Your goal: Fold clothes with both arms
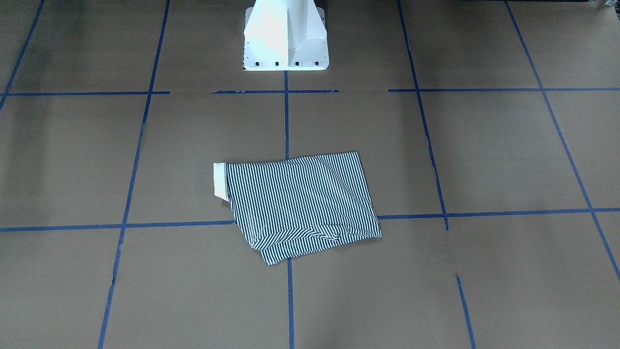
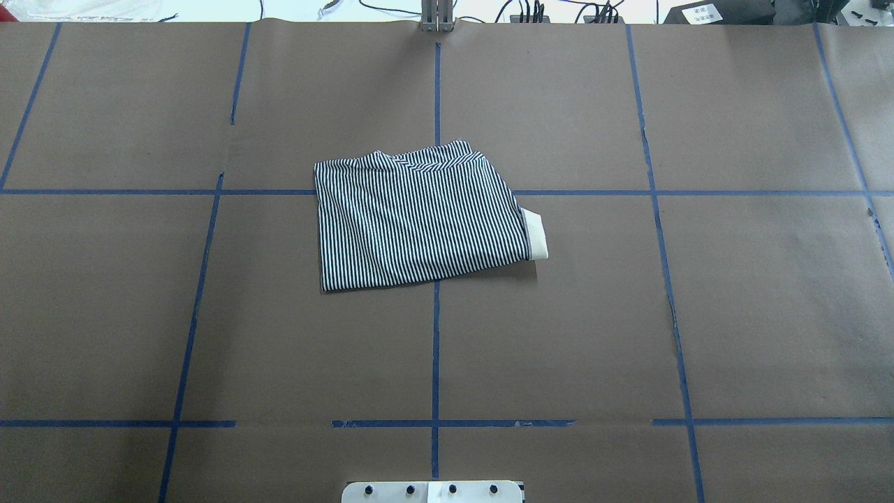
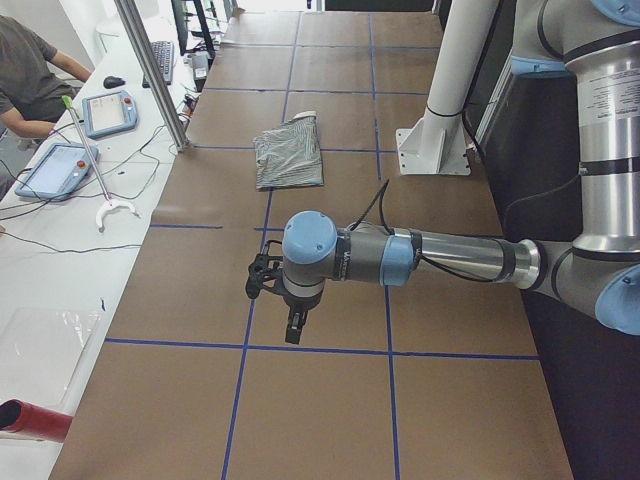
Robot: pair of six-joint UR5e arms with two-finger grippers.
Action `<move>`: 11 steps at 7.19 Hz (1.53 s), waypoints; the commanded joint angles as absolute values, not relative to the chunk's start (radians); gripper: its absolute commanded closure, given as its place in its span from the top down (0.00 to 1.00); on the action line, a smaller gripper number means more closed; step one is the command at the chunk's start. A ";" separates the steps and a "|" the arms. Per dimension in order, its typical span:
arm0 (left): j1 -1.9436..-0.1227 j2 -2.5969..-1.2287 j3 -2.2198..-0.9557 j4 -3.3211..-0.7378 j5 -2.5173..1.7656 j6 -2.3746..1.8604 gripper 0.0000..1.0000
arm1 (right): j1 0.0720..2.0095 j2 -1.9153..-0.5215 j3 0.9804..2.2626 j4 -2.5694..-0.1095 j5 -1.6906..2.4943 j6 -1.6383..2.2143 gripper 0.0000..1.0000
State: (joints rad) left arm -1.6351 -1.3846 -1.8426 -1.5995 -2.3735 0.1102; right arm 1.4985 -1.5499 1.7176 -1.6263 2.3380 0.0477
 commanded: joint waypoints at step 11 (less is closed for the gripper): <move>-1.506 -1.309 -1.992 -1.570 -2.359 -0.027 1.00 | 1.476 -1.578 1.686 -1.621 2.342 0.043 1.00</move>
